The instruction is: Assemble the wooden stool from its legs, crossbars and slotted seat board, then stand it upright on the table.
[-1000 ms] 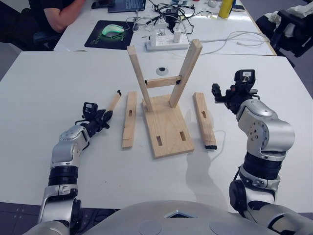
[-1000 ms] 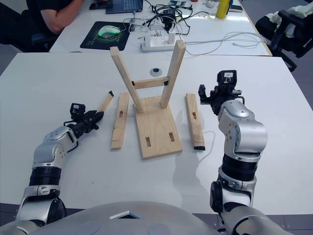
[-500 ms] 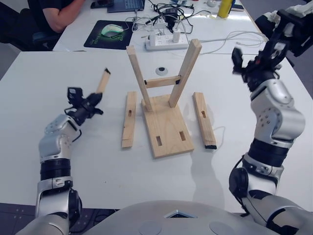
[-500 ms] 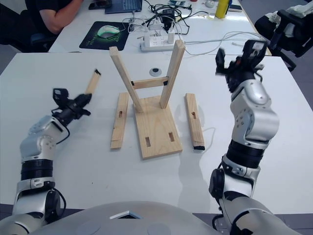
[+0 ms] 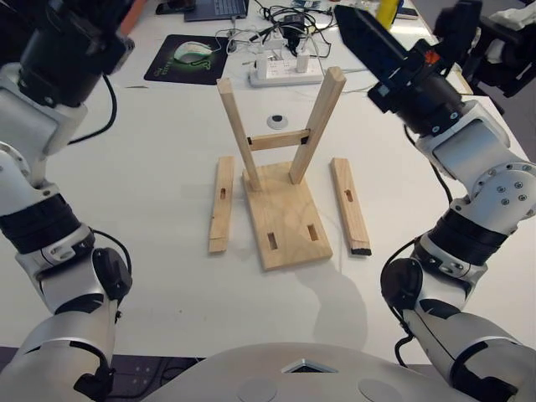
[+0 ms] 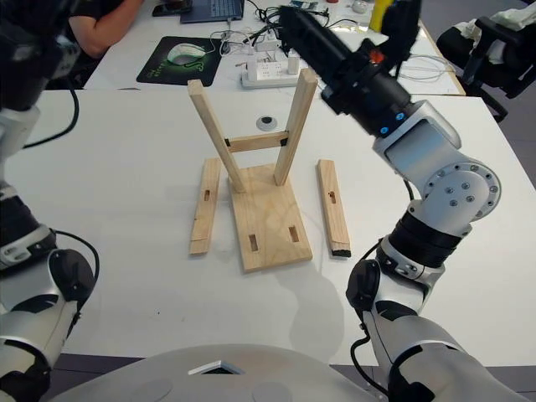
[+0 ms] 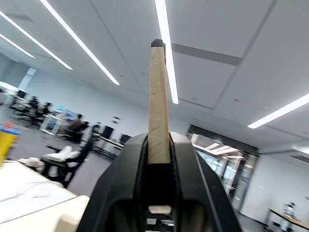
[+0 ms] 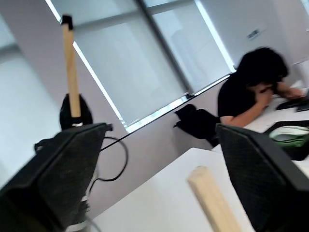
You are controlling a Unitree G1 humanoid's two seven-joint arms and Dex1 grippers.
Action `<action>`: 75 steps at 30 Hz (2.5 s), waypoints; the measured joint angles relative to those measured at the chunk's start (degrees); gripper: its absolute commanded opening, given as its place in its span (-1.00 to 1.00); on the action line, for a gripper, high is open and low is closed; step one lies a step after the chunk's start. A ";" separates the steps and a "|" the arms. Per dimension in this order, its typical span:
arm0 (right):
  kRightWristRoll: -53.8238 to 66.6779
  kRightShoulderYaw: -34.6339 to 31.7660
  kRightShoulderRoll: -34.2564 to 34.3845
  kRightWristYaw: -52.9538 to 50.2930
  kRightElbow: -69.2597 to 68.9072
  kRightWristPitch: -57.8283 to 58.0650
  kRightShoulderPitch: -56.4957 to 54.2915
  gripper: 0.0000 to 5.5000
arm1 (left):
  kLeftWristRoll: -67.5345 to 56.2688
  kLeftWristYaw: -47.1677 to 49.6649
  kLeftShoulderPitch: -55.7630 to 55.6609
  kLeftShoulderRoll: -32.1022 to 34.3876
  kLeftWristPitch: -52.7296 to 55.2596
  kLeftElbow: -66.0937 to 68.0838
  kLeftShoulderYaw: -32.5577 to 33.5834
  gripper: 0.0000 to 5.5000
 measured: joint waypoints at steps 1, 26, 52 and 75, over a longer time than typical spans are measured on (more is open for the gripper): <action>3.00 0.29 -0.01 -1.31 0.00 -0.09 0.00 0.53 | -0.82 0.28 -0.07 0.03 0.82 0.37 -1.13 -0.84; 27.35 10.63 -7.92 -16.46 4.48 -15.58 -0.35 0.15 | -0.76 -0.20 9.92 -4.31 2.27 -6.05 -14.17 -0.84; 32.34 14.03 -11.19 -16.56 4.56 -17.94 1.35 -0.82 | 5.52 -3.15 12.62 -4.41 -1.06 -9.15 -15.61 -0.84; 14.79 18.54 -26.24 -13.59 -0.26 -8.93 20.40 -0.84 | 14.52 -6.73 20.71 12.41 0.01 -15.44 -5.90 -0.38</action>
